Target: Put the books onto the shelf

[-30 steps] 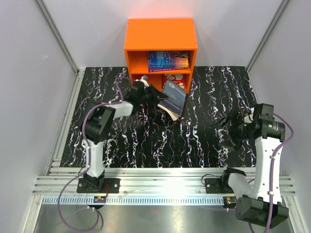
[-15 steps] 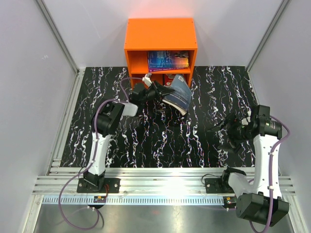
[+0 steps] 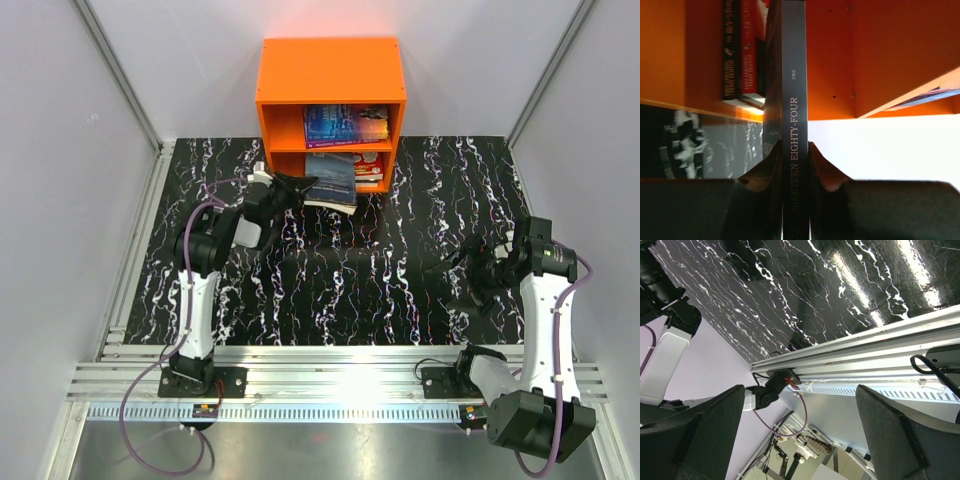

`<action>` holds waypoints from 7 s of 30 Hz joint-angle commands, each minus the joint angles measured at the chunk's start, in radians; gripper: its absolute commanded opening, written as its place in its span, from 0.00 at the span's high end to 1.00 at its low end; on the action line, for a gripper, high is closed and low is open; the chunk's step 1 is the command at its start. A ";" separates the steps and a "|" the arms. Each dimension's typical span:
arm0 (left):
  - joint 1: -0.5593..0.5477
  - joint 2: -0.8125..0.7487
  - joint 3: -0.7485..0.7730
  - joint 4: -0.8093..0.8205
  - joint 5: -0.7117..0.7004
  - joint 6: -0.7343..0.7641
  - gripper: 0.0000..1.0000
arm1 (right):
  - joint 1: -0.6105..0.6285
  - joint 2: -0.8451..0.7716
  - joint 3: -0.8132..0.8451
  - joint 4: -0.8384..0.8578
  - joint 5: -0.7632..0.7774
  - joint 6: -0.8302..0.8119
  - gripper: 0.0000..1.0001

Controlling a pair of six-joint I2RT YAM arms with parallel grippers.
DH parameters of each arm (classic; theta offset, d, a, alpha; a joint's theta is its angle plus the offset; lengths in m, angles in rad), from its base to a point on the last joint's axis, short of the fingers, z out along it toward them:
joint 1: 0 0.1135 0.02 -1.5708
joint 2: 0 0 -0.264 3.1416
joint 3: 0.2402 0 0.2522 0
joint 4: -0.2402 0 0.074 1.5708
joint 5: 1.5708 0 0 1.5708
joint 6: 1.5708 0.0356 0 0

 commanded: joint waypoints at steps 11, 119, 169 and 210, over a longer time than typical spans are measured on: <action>-0.128 0.022 0.376 -0.254 -0.252 0.052 1.00 | 0.007 -0.017 -0.021 -0.025 -0.008 -0.026 0.00; -0.438 -0.018 0.504 -0.752 -1.035 0.596 1.00 | 0.026 -0.465 -0.361 -0.218 -0.001 0.027 0.00; -0.364 -0.010 0.376 -0.699 -0.824 0.483 1.00 | 0.026 -0.477 -0.426 -0.143 -0.033 0.075 0.00; -0.447 -0.522 0.076 -1.074 -0.700 0.664 1.00 | 0.033 -0.267 -0.213 0.018 -0.094 0.007 0.00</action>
